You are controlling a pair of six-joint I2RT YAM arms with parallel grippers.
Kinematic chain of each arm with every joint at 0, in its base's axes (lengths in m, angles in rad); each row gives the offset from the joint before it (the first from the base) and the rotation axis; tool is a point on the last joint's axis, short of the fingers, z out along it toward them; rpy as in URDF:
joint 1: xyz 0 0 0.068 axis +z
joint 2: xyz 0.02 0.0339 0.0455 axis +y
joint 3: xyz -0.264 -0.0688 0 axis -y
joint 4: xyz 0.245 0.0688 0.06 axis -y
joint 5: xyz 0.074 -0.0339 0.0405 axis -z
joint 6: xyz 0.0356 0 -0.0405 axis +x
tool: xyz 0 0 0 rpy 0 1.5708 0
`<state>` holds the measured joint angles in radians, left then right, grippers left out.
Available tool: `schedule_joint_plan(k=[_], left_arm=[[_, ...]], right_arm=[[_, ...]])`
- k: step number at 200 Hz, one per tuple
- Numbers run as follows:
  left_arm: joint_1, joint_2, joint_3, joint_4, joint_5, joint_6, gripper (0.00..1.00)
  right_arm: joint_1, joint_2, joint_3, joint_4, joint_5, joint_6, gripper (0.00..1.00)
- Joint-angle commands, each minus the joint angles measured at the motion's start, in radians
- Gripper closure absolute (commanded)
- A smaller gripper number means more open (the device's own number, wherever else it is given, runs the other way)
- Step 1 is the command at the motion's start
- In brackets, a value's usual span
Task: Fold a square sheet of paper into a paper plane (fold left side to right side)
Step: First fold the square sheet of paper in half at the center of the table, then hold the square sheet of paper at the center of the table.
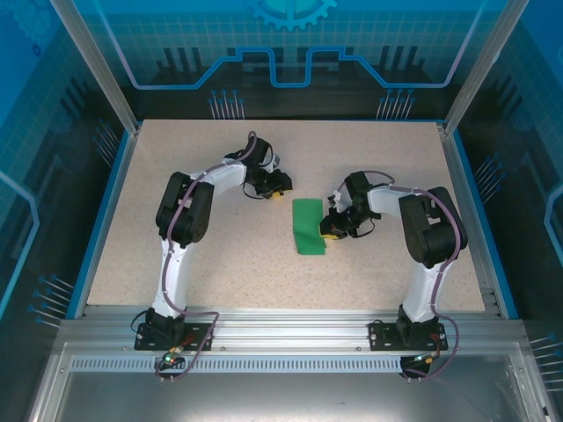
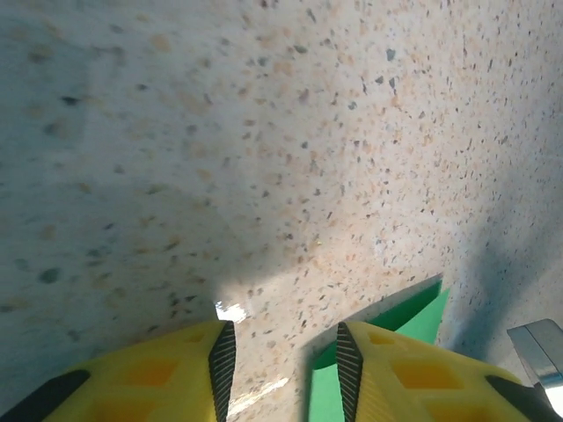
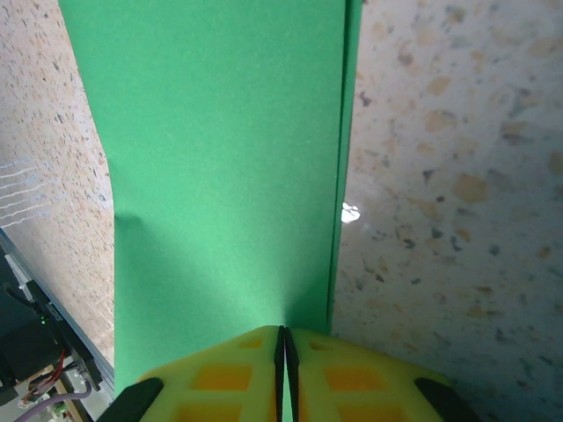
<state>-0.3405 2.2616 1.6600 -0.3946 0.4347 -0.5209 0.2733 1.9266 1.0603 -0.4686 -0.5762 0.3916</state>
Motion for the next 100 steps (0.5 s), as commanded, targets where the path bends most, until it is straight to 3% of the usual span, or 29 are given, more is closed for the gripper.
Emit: schedule_joint_plan(k=[1,46,100], left_arm=[[-0.02,-0.144,-0.076,0.01,0.011,0.004,0.6],[-0.131,-0.277,-0.269,0.104,0.019,-0.047,0.6],[-0.213,-0.224,-0.352,0.198,-0.015,-0.126,0.6]], right_arm=[[0.007,0.058,-0.054,-0.036,0.138,0.009,0.87],[0.007,0.057,-0.064,-0.018,0.136,0.017,0.87],[0.008,0.057,-0.071,-0.012,0.136,0.016,0.86]])
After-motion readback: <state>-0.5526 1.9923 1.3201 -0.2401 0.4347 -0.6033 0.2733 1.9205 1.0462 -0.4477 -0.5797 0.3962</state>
